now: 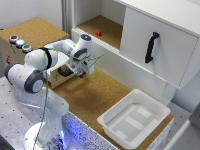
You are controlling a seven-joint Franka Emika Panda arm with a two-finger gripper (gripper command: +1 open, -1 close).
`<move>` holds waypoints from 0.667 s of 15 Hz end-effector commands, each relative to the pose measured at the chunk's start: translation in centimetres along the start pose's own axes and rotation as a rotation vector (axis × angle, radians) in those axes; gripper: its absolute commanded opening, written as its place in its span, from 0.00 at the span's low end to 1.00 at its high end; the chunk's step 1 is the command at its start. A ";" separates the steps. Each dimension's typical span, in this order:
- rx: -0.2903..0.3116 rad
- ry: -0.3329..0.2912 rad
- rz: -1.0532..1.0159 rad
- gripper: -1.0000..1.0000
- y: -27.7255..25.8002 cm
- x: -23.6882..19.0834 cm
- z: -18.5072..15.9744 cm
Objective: Push the handle of the drawer
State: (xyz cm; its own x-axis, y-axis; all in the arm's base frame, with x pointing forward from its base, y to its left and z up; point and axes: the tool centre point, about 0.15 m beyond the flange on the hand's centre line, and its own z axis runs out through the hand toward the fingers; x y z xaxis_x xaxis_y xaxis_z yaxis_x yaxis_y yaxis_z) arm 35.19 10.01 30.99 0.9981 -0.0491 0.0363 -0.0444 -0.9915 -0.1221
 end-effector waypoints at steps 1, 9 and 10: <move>-0.033 -0.080 -0.006 0.00 -5.4 2.5 1.3; 0.013 -0.076 -0.025 0.00 -12.0 -0.1 1.2; 0.021 -0.074 -0.034 0.00 -13.0 -0.3 1.2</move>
State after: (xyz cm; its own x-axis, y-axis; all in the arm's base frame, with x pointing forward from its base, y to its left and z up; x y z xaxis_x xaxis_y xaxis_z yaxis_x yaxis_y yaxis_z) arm 35.47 17.69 31.04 0.9999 -0.0120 -0.0035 -0.0124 -0.9871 -0.1596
